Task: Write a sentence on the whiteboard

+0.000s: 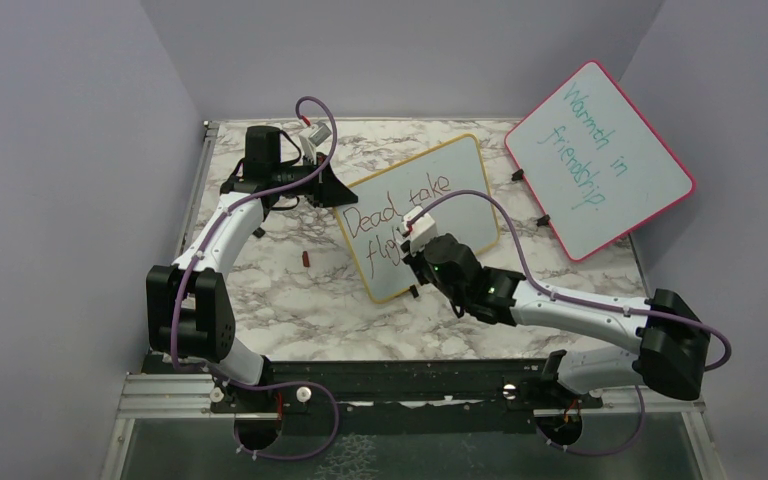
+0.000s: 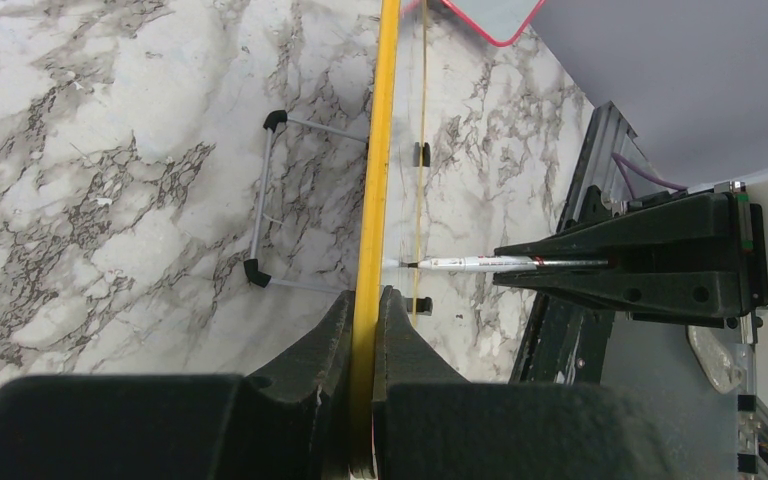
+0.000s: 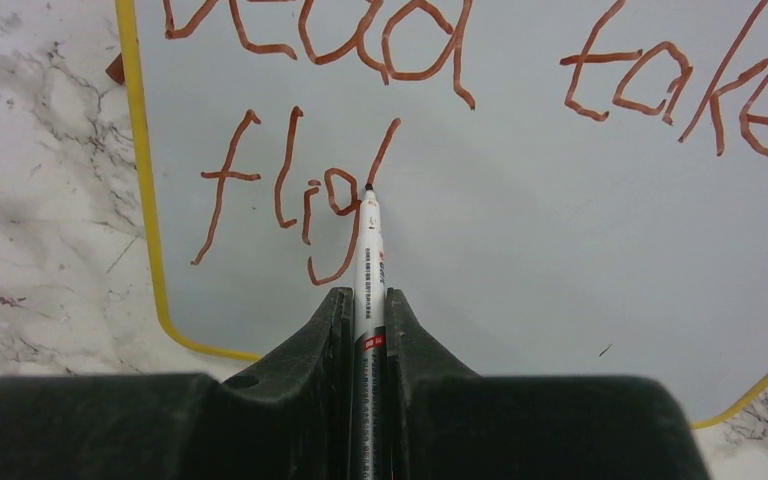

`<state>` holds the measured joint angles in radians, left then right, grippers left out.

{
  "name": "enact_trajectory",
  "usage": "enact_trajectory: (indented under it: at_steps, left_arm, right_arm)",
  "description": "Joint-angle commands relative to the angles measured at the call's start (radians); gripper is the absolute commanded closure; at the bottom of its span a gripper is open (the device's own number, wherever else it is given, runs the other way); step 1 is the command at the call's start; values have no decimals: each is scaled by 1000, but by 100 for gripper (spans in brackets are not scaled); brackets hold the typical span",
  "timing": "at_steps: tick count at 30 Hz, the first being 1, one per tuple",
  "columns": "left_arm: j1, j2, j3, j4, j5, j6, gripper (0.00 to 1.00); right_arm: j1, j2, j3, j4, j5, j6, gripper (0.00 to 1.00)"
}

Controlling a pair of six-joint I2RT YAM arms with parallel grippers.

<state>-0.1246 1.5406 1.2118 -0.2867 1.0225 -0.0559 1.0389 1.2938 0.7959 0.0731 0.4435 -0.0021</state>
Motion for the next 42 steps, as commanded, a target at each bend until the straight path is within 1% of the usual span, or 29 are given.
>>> enact_trajectory:
  at_steps: [1, 16, 24, 32, 42]
  left_arm:
    - [18, 49, -17, -51, -228, 83, 100]
    - [18, 50, -17, -51, -225, 83, 100]
    - [18, 51, -17, -51, -226, 83, 100]
    - [17, 50, -18, -52, -226, 83, 100]
    - [18, 50, -18, -51, -224, 83, 100]
  right_arm:
    - [-5, -9, -10, -71, -28, 42, 100]
    - [-5, -31, -33, -99, -32, 61, 100]
    - [-5, -23, -28, -34, -46, 52, 100]
    - [-5, -19, -17, 27, -17, 22, 100]
    - [-6, -7, -12, 57, 25, 11, 99]
